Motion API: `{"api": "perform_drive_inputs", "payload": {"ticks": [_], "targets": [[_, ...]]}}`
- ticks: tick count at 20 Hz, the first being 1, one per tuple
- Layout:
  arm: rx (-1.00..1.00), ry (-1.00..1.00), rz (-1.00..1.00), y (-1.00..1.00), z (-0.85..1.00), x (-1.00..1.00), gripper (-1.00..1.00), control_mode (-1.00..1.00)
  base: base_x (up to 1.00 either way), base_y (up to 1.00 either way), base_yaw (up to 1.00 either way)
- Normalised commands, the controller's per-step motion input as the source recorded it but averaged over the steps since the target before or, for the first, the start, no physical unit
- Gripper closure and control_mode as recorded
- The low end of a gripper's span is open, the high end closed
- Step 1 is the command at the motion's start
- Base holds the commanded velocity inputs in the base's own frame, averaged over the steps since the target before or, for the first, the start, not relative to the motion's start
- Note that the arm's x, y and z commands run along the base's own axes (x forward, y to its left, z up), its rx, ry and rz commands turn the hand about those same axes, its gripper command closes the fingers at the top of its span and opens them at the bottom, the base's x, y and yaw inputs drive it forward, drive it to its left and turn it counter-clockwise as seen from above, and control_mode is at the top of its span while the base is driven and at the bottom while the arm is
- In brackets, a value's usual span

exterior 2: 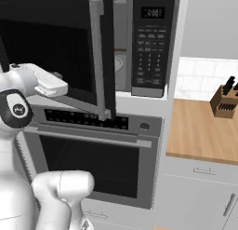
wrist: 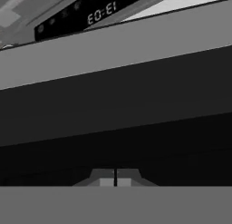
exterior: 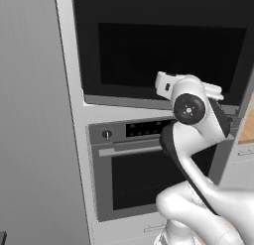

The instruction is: Open the microwave, place the bowl with waffle inside the microwave, then close the microwave door and turn it on.

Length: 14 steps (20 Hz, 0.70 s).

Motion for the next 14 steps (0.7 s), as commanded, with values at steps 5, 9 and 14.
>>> {"api": "perform_drive_inputs", "payload": {"ticks": [5, 9, 14], "targets": [[0.14, 0.00, 0.16, -0.75, 0.00, 1.00, 1.00, -1.00, 0.00, 0.00, 0.00], [0.07, 0.00, 0.13, -0.51, -0.08, 1.00, 1.00, -1.00, 0.00, 0.00, 0.00], [0.01, 0.00, 0.11, -0.26, -0.29, 1.00, 1.00, -1.00, 0.00, 0.00, 0.00]]}}
